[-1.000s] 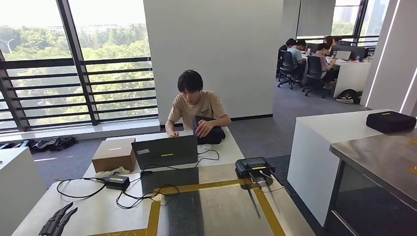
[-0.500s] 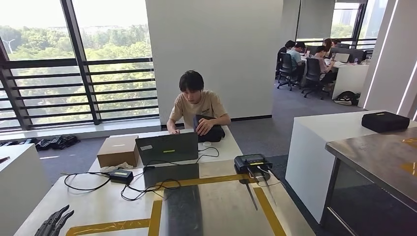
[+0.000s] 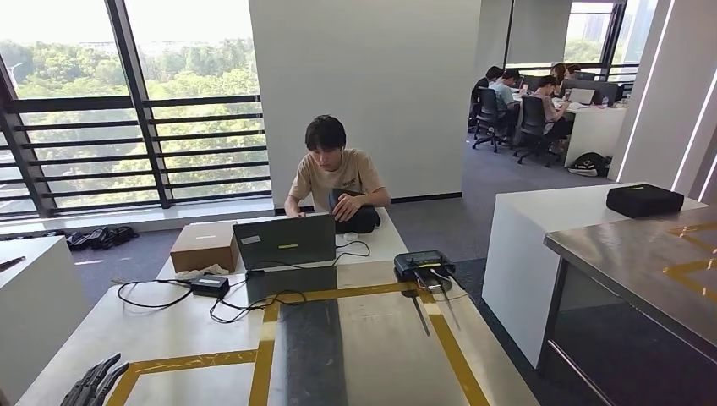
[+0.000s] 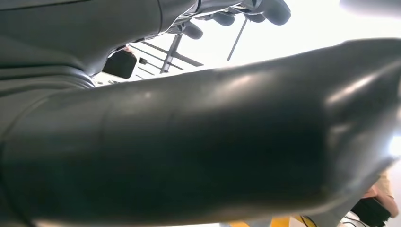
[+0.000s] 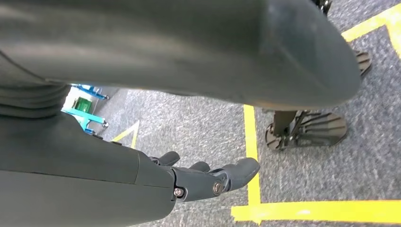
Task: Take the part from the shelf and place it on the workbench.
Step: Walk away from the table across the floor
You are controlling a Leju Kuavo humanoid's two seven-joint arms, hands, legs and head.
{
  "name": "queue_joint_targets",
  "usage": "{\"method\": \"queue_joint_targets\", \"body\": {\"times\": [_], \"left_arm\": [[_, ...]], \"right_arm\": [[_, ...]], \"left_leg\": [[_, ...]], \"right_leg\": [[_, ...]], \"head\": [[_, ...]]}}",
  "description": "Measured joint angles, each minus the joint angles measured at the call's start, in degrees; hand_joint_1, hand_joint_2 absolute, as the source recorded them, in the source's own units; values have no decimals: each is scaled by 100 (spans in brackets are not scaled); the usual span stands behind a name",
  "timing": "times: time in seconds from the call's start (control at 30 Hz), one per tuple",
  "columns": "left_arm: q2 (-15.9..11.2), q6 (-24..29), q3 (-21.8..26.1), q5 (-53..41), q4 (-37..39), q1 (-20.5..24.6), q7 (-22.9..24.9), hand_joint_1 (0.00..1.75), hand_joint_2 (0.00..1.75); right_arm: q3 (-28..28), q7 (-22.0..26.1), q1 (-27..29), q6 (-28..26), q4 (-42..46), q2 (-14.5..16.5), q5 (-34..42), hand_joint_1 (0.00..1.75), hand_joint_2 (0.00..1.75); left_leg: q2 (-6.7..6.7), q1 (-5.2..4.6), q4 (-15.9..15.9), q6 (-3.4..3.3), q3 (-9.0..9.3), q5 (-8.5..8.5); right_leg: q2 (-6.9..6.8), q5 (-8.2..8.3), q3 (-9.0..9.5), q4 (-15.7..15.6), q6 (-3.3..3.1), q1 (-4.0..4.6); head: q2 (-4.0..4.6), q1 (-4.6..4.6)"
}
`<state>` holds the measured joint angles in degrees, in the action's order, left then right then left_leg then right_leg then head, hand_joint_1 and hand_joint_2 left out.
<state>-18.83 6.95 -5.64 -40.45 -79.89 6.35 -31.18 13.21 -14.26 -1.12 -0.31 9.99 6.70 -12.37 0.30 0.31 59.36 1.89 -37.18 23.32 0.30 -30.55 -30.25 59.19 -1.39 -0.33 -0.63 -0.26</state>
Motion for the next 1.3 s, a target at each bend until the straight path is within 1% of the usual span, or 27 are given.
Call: {"method": "queue_joint_targets", "body": {"times": [0.07,0.13,0.17,0.2,0.23,0.27,0.33,0.4,0.47,0.53,0.6,0.67,0.7,0.73,0.77,0.8,0.87,0.9,0.93,1.0,1.03,1.1,1.17,1.2,1.23,1.27,1.3], "left_arm": [[-20,18,0,-21,14,0,8,0,0],[-33,32,0,-35,27,-5,12,0,0],[-35,37,0,-38,34,-9,14,0,0],[-36,43,0,-41,41,-13,14,0,0],[-37,50,0,-42,46,-15,15,0,0],[-39,56,0,-43,49,-12,15,0,0],[-52,70,0,-45,47,-1,17,0,0],[-73,88,0,-47,41,5,22,0,0],[-90,101,0,-47,39,3,27,0,0],[-97,106,0,-47,39,8,28,0,0],[-97,109,0,-46,39,10,29,0,0],[-96,109,0,-46,41,1,29,0,0],[-96,109,0,-47,44,-4,29,0,0],[-96,109,0,-47,47,-7,30,0,0],[-96,109,0,-46,49,-8,29,0,0],[-97,110,0,-46,50,-8,29,0,0],[-101,117,-1,-47,51,-6,33,0,0],[-103,124,-2,-49,53,-2,37,0,0],[-105,133,-4,-50,56,2,42,0,0],[-116,144,-7,-54,62,2,47,0,0],[-126,146,-7,-54,68,2,49,0,0],[-144,147,-7,-56,82,7,50,0,0],[-150,151,-8,-56,103,7,57,0,0],[-150,157,-9,-57,116,4,63,0,0],[-150,164,-11,-57,130,4,73,0,0],[-150,174,-12,-57,141,6,83,0,0],[-151,185,-13,-57,148,9,91,0,0]], "right_arm": [[1,0,-2,5,0,-2,-3,0,0],[2,-1,0,9,0,-6,-5,0,0],[2,-2,3,12,0,-7,-6,0,0],[2,-2,4,13,0,-8,-7,0,0],[2,-3,4,14,0,-8,-9,0,0],[2,-3,4,14,0,-8,-10,0,0],[2,-3,1,14,0,-8,-12,0,0],[2,-3,-2,13,0,-9,-13,0,0],[2,-2,3,12,0,-10,-13,0,0],[1,0,17,12,0,-11,-13,0,0],[0,-2,22,13,0,-11,-13,0,0],[-1,-5,16,14,0,-13,-12,0,0],[-1,-5,15,14,0,-15,-12,0,0],[-1,-5,16,14,0,-18,-13,0,0],[-1,-5,16,14,0,-20,-13,0,0],[-1,-5,14,14,0,-22,-13,0,0],[-1,-4,1,13,0,-28,-13,0,0],[-1,-4,-3,13,0,-30,-14,0,0],[-1,-4,-5,12,0,-32,-14,0,0],[1,-5,-4,8,0,-31,-14,0,0],[1,-5,-7,6,0,-31,-14,0,0],[2,-5,-12,3,0,-31,-14,0,0],[2,-5,-13,3,0,-32,-15,0,0],[2,-5,-13,3,0,-32,-17,0,0],[2,-5,-14,3,0,-32,-22,0,0],[2,-4,-14,3,0,-32,-30,0,0],[2,-4,-15,3,0,-32,-39,0,0]], "left_leg": [[-14,18,296,62,-133,349],[-18,31,967,111,-304,898],[-18,34,1295,126,-351,1058],[-18,34,1491,131,-332,1090],[-18,35,1500,129,-223,1011],[-18,35,1308,117,-16,871],[-32,26,512,76,598,727],[-56,-5,-67,7,966,774],[-64,-29,-171,-88,943,739],[-42,-14,-198,-198,855,626],[-20,-4,-203,-278,722,491],[-14,-20,-185,-308,542,362],[-11,-29,-170,-311,453,305],[-9,-35,-150,-308,365,254],[-7,-39,-125,-301,282,209],[-7,-40,-96,-289,208,169],[-2,-47,-54,-246,94,89],[3,-44,-49,-216,68,46],[7,-38,-58,-182,53,-4],[2,-21,-83,-114,28,-80],[-8,-19,-47,-81,-9,-22],[-26,-3,331,-14,-145,388],[-28,32,1034,55,-300,892],[-27,53,1321,87,-327,992],[-27,75,1454,113,-281,962],[-27,97,1397,137,-140,831],[-27,123,1149,163,99,676]], "right_leg": [[-23,128,-108,-33,-82,-19],[-33,241,-243,-28,-110,-14],[-36,295,-310,-21,-107,-11],[-38,349,-380,-10,-101,-8],[-40,403,-450,1,-91,-7],[-40,455,-516,11,-78,-7],[-36,553,-616,24,-33,-1],[-29,653,-650,6,34,1],[-24,756,-665,-39,110,-5],[-15,655,-741,32,173,-15],[-11,161,-924,501,209,-21],[-12,-324,-1116,1251,224,-18],[-12,-392,-1132,1509,223,-14],[-12,-339,-1058,1579,213,-8],[-12,-204,-880,1437,197,1],[-12,-63,-604,1106,173,12],[-15,0,-42,298,113,53],[-14,-19,118,30,84,73],[-13,-45,167,-100,57,91],[-21,63,112,-153,-5,84],[-32,126,80,-184,-44,70],[-56,267,-17,-235,-98,34],[-63,383,-162,-223,-107,27],[-67,437,-247,-206,-97,24],[-71,490,-336,-183,-81,18],[-73,542,-427,-156,-58,8],[-74,592,-515,-124,-28,-6]], "head": [[1,-5],[2,-13],[2,-15],[2,-17],[1,-19],[1,-20],[1,-17],[1,-6],[1,3],[2,4],[2,12],[2,22],[2,24],[2,26],[2,27],[2,28],[2,28],[2,31],[2,35],[2,49],[2,49],[2,37],[2,25],[2,22],[2,22],[2,20],[2,19]]}}
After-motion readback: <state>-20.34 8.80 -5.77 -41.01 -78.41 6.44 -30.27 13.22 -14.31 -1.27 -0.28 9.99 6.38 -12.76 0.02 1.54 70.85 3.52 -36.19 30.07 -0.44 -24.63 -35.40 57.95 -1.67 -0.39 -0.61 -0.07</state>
